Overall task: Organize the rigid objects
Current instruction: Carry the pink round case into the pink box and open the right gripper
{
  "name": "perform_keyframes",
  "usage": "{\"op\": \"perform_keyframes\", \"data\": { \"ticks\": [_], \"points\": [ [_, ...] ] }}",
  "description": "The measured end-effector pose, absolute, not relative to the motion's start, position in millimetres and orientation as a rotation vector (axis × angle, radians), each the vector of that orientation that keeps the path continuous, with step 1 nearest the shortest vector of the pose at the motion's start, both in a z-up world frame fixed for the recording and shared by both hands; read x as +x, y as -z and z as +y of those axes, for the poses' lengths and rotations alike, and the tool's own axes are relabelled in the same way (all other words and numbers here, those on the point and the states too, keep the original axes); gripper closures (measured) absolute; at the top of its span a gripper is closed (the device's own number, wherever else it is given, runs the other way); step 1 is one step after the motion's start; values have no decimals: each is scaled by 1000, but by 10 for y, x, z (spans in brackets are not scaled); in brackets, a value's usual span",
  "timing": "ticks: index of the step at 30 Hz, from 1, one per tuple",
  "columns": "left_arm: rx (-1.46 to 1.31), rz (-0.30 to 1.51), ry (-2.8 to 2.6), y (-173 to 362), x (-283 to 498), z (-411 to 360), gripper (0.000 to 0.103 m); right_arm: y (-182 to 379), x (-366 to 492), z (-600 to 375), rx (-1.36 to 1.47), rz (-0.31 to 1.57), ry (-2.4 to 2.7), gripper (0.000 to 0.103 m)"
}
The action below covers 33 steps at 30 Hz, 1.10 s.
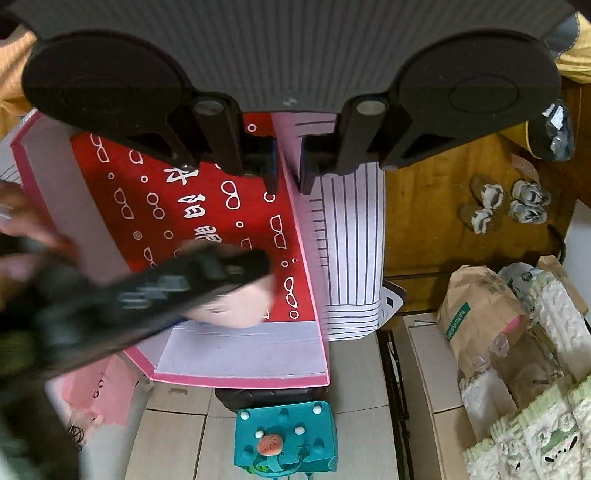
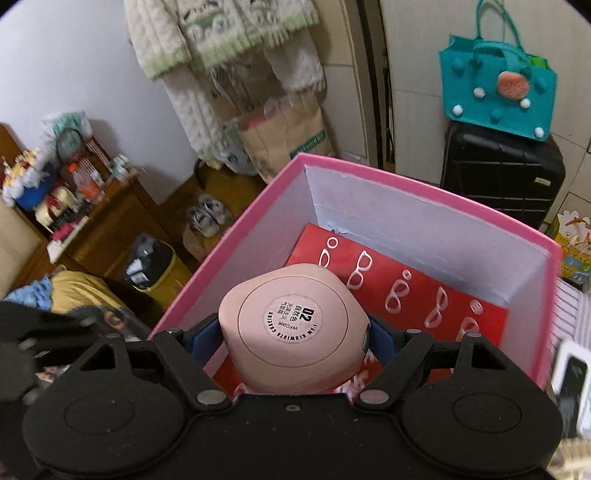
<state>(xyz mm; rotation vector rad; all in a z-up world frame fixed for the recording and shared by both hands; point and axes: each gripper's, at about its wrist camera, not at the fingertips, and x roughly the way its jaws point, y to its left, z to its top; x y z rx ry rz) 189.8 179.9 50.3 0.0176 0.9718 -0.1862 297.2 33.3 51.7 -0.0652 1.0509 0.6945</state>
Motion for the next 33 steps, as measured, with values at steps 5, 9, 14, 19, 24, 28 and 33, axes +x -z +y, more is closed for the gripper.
{"op": "perform_keyframes", "data": {
  "ticks": [5, 9, 14, 19, 24, 28, 33],
  "points": [
    [-2, 969, 204, -505, 1891, 1834, 91, -292, 3205, 451, -80, 1097, -668, 18],
    [-11, 970, 216, -502, 1897, 1861, 91, -178, 3318, 563, -146, 1094, -655, 18],
    [-35, 969, 213, -495, 1904, 1885, 90, -22, 3387, 640, -203, 1109, -657, 18],
    [-35, 965, 216, -497, 1896, 1888, 90, -96, 3352, 636, -230, 1087, -653, 17],
    [-27, 965, 213, -495, 1897, 1871, 90, -572, 3161, 395, -186, 991, -665, 15],
    [-15, 966, 206, -492, 1894, 1851, 90, -986, 2881, 52, -116, 907, -694, 14],
    [1, 976, 192, -504, 1897, 1802, 90, -1235, 2469, -401, -86, 831, -691, 13]
  ]
}}
